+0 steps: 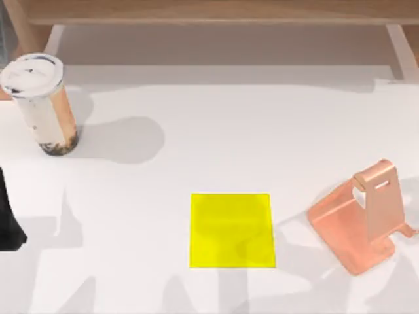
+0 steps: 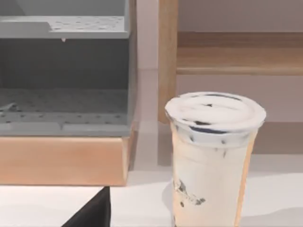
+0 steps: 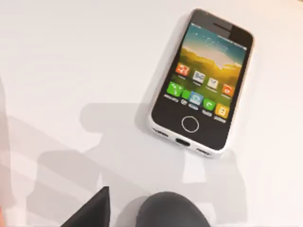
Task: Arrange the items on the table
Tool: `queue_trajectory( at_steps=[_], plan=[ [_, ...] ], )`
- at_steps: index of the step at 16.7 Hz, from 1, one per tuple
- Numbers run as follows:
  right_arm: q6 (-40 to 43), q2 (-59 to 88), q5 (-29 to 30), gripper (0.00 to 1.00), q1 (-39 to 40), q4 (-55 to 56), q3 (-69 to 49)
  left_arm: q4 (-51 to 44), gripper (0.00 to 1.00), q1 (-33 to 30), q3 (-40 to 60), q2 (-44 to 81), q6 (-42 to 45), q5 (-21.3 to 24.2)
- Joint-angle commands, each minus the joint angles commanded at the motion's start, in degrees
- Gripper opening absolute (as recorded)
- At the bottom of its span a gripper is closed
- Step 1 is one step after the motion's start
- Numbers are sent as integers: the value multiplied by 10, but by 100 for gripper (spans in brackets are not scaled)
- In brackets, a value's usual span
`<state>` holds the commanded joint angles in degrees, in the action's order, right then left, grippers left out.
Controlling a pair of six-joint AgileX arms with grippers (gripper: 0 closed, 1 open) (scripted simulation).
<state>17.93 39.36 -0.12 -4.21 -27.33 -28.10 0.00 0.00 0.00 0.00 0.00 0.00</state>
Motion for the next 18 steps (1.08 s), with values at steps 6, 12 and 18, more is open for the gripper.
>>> queue_trajectory(
  at_steps=[6, 12, 18],
  plan=[
    [111, 322, 0, 100, -27, -173, -175, 0, 100, 0, 0, 0, 0, 0],
    [203, 503, 3, 100, -50, -315, -316, 0, 100, 0, 0, 0, 0, 0],
    [212, 514, 4, 100, -49, -324, -325, 0, 100, 0, 0, 0, 0, 0]
  ],
)
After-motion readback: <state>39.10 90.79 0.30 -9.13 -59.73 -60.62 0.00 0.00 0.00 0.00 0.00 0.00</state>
